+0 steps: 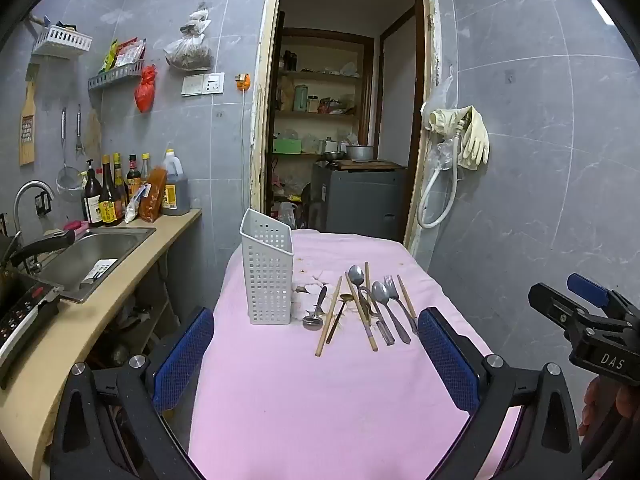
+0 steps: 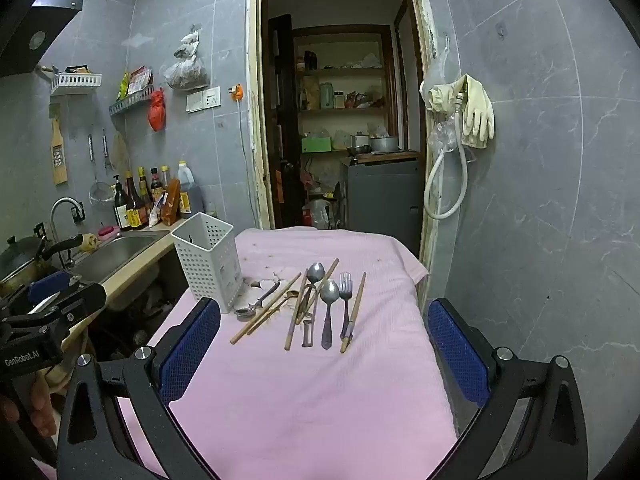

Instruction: Organize utensils

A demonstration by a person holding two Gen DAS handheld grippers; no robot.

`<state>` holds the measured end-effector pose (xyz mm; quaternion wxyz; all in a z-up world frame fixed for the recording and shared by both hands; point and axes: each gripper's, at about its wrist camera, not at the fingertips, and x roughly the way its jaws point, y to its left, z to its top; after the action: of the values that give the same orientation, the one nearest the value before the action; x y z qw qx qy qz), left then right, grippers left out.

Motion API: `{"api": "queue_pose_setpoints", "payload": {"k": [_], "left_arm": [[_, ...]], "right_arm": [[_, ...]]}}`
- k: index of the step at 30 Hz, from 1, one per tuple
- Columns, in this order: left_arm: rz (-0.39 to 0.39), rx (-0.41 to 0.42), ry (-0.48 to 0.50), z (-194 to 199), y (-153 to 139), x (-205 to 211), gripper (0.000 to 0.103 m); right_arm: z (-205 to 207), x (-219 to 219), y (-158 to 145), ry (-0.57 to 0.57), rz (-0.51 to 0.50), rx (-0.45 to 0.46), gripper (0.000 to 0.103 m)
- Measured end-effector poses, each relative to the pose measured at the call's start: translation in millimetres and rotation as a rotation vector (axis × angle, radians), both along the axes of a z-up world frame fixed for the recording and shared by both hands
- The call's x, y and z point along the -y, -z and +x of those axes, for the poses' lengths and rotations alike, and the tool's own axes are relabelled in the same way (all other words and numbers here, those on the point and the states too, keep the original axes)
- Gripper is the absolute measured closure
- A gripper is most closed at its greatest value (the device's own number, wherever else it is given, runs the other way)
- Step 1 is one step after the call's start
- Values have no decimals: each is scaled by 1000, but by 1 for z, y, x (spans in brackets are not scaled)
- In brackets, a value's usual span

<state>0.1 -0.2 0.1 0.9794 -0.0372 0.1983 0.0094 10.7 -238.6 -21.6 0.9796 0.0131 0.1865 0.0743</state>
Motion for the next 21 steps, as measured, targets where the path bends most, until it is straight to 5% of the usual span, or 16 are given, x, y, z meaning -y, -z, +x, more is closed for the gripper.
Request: {"api": "queue_pose_setpoints", "payload": {"k": [21], "left_arm": [[-11,-14,-1,9,11,2,0]], "right_arm": [[5,-2,2,0,-1,-10,1]]}}
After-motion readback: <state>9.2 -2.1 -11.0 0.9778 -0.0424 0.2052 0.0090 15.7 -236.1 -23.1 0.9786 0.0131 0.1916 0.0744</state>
